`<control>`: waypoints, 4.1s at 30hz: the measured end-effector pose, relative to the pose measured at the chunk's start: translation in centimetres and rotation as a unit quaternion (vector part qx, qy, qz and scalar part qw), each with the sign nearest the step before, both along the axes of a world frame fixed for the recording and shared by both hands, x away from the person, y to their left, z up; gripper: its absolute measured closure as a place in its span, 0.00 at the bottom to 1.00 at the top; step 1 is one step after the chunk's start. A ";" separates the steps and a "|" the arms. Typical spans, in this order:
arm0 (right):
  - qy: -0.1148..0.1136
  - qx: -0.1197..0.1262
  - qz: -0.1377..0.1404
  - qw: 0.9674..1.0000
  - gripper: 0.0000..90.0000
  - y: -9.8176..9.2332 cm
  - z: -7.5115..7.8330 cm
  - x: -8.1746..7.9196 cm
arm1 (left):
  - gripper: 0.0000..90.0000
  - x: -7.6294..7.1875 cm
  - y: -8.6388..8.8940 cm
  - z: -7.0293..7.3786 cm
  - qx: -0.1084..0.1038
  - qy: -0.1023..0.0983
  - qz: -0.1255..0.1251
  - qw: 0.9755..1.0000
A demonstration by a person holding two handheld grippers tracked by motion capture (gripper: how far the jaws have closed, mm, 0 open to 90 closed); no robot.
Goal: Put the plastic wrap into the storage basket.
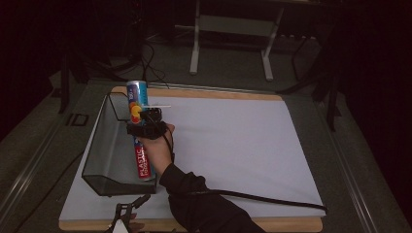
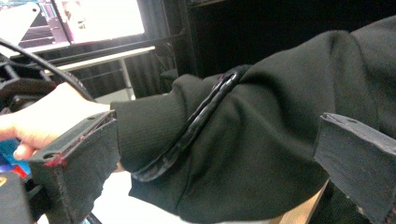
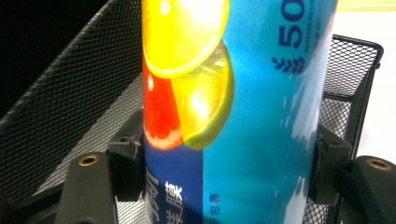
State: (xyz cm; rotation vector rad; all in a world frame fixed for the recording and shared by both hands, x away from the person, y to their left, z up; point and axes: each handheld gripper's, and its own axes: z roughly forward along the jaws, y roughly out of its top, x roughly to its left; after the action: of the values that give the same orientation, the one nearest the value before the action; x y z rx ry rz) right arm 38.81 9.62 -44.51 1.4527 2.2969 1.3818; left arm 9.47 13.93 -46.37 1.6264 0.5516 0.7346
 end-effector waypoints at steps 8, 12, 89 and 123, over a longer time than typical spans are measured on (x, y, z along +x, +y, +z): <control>0.040 -0.009 -0.020 0.999 0.35 0.2 -0.7 1.4 | 0.02 0.0 0.0 0.0 -0.002 0.000 -0.003 1.000; 0.057 -0.014 -0.014 0.998 0.34 0.3 -1.0 1.5 | 0.02 0.0 0.0 0.1 -0.004 0.001 -0.002 1.000; -0.130 -0.101 0.111 0.980 0.15 -13.2 3.1 -1.9 | 0.02 0.6 -0.6 -0.3 0.008 0.020 -0.010 1.000; -0.121 -0.086 0.098 0.984 0.15 -27.1 0.3 -8.9 | 0.02 0.8 -1.0 -0.4 0.019 0.024 -0.010 0.999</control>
State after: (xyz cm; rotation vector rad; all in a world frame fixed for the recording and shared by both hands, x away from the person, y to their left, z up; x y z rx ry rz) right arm 29.93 -17.44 -44.20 0.9731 2.3790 1.2849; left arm 10.22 12.96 -46.80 1.6854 0.5569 0.6962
